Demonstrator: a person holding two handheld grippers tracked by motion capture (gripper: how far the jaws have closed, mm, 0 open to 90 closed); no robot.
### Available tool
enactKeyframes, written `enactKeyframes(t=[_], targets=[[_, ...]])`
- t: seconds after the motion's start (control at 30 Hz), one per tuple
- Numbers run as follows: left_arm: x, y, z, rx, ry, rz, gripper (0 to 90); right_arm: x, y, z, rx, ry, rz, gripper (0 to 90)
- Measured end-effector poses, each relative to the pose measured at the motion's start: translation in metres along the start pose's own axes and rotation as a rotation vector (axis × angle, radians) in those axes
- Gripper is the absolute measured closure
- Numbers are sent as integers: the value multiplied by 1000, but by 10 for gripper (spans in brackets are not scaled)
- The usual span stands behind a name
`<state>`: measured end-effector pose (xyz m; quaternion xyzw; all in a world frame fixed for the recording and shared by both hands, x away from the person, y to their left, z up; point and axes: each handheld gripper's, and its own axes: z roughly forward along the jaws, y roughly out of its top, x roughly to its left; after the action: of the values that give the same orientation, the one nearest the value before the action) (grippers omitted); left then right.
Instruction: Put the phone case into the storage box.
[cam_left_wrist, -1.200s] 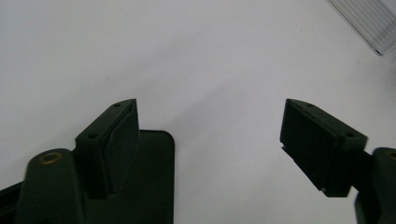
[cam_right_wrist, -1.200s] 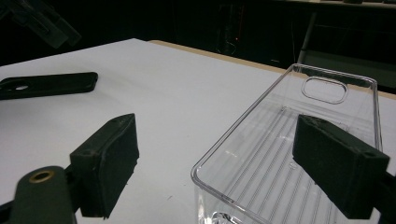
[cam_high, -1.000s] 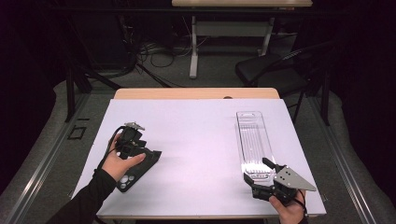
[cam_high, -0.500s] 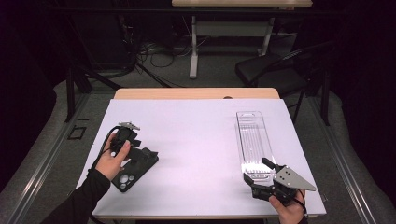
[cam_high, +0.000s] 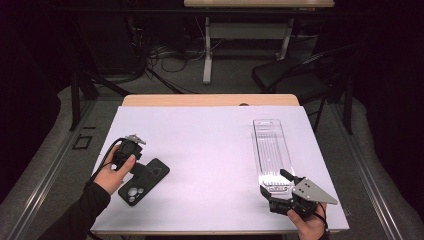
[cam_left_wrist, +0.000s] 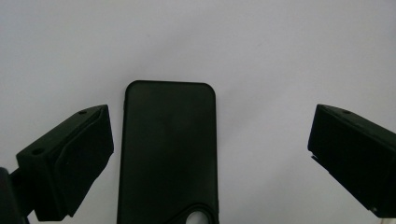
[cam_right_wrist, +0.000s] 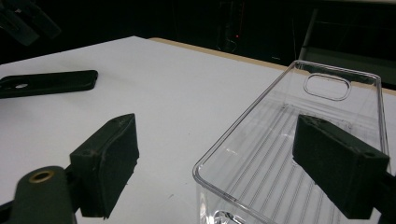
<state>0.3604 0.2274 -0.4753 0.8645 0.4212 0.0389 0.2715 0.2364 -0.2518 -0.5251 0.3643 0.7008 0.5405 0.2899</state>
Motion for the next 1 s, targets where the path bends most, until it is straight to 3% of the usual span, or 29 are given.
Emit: enactKeyframes(t=[0.2,0.43,0.57,1.0], targets=[[5,-6,3,35,11,29,6,0,0,1,-2,2,0,140],[9,-10,10,81,28,14,6,0,0,0,2,4,1,140],[11,-13,13,111,40,31,6,0,-1,1,-1,6,0,140],[17,-22,26,191,72,28,6,0,-1,1,4,7,0,140]])
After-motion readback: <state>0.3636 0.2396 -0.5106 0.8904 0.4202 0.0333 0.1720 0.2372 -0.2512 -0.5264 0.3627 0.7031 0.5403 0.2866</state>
